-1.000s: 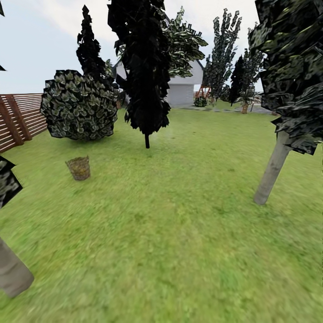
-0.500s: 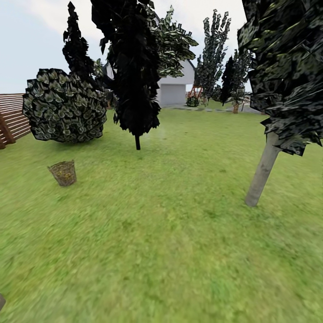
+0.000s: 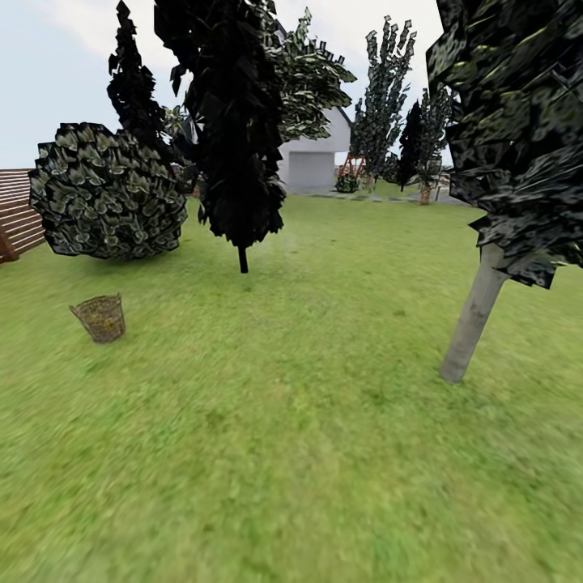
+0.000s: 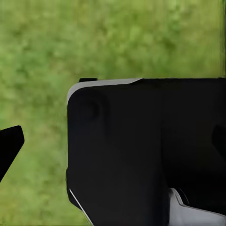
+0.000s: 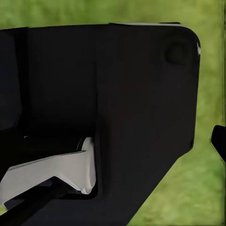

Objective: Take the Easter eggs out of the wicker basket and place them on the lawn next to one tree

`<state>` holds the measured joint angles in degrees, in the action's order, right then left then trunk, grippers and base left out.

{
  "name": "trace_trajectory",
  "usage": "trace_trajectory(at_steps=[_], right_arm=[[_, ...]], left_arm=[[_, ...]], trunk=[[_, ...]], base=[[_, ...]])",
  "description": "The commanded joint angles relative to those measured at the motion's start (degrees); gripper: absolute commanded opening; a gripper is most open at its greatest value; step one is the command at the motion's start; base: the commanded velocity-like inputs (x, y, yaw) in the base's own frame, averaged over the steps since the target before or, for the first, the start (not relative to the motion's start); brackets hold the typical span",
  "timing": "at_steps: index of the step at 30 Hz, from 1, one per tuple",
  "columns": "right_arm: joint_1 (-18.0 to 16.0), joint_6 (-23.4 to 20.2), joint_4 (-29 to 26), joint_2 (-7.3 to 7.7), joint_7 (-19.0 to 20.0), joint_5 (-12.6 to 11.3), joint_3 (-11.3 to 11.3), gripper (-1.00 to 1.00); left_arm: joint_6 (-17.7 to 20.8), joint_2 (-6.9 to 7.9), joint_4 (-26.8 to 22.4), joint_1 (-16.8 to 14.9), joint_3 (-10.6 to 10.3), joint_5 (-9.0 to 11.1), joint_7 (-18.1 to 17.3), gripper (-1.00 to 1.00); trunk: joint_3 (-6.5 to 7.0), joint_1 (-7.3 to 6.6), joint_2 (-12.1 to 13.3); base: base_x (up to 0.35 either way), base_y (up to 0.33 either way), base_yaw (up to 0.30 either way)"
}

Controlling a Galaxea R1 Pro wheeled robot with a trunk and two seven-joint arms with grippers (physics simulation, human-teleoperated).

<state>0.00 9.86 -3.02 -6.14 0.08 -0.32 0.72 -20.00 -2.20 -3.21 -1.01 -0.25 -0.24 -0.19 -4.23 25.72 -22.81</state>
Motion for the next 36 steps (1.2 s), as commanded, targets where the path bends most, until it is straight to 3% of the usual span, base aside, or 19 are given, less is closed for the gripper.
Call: trace_trajectory(at_steps=[1,12,36], right_arm=[[0.00,0.11,-0.05,-0.03,0.01,-0.04,0.07,1.00],[0.00,0.10,0.01,-0.14,0.01,-0.04,0.01,1.00],[0.00,0.07,0.03,-0.24,0.01,-0.04,-0.04,1.00]], left_arm=[[-0.21,0.00,0.05,-0.04,-0.01,-0.02,-0.03,1.00],[-0.27,0.00,0.05,-0.04,-0.01,-0.02,-0.02,1.00],[-0.47,0.00,0.05,-0.04,-0.01,-0.02,0.00,1.00]], trunk=[[-0.11,0.06,-0.11],[-0.11,0.06,-0.11],[-0.11,0.06,-0.11]], base=[[0.279,-0.162,0.000],[0.319,-0.043,0.006],[0.337,-0.001,0.122]])
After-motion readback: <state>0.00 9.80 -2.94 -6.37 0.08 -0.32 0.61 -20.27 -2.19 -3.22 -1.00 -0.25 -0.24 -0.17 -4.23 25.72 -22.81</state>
